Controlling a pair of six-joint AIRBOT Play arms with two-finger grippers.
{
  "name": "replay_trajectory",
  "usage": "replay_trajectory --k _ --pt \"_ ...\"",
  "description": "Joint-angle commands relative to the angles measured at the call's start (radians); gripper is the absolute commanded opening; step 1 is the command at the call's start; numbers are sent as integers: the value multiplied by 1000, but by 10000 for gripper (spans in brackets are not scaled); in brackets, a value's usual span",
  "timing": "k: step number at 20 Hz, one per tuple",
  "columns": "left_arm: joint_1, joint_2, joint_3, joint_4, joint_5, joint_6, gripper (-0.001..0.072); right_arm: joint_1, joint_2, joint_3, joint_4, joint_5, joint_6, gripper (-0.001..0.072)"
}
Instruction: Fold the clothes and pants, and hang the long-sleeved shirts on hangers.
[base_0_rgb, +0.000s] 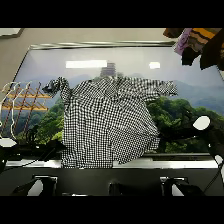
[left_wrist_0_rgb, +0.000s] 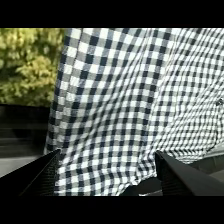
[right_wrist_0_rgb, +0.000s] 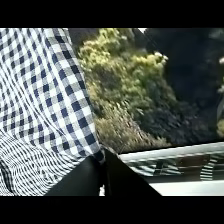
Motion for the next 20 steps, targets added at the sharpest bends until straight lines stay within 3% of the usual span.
replay_trajectory --k 1,6,15,16,17,18,19,20 --pt "-8 0 5 46 25 -30 689 -1 1 0 8 -1 1 39" --pt "-8 -2 31 111 27 -42 689 -1 1 0 12 0 2 39" --pt "-109 -99 -7 -11 145 -37 689 0 1 0 13 -10 2 39" --pt "-129 -111 -7 -19 156 -38 649 0 1 -4 40 -9 -4 39" --pt "-145 -122 -7 -24 158 -38 512 0 1 -12 75 -3 -34 39" --pt "-160 -131 -7 -24 157 -37 300 0 1 -24 111 6 -73 39" --pt "-171 -132 -7 -25 157 -37 39 2 1 -37 134 6 -87 39" --pt "-179 -131 -2 -43 157 -33 31 2 1 -55 169 -7 -89 39"
